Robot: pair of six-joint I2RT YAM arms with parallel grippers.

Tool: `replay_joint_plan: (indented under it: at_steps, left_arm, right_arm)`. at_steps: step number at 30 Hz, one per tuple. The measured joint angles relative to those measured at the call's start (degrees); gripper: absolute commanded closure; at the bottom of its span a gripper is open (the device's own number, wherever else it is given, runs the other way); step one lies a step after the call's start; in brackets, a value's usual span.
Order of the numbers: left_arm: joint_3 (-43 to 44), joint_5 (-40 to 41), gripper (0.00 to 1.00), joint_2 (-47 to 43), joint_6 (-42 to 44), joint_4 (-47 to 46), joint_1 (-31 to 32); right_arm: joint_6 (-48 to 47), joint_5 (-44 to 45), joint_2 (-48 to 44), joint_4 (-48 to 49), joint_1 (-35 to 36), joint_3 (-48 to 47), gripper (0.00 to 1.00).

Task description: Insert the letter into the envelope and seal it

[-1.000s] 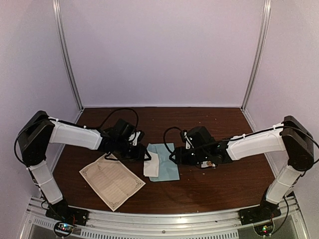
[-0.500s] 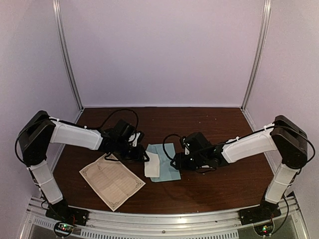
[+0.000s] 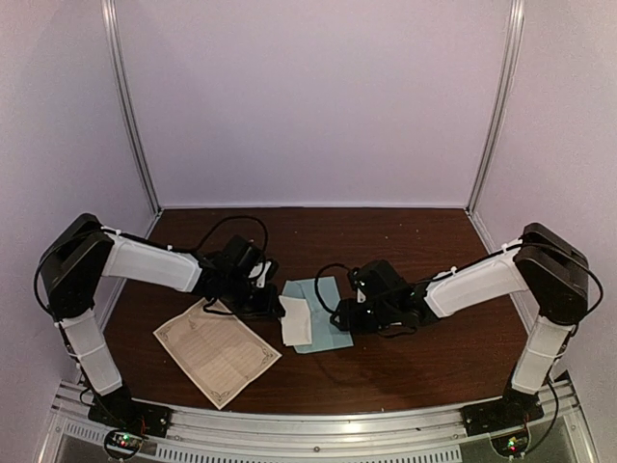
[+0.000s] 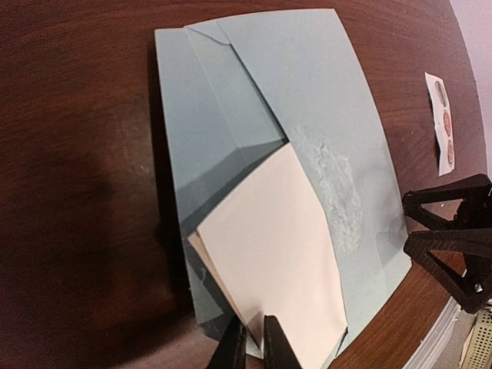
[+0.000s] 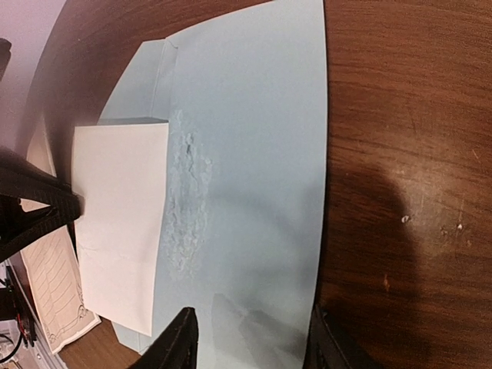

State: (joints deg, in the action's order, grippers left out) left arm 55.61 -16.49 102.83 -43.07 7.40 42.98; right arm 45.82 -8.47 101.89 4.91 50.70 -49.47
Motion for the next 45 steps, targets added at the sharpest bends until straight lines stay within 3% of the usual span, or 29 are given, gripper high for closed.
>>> replay_joint_plan:
  at_steps: [11, 45]
  left_arm:
    - [0.0, 0.24, 1.0, 1.53, 0.11, -0.02, 0.0]
    - [-2.82, -1.73, 1.0, 3.37, -4.22, -7.67, 0.37]
  right_arm:
    - [-0.07, -1.7, 1.81, 4.26, 0.0, -0.09, 0.55]
    - [5.25, -6.95, 3.93, 8.04, 3.06, -0.92, 0.57]
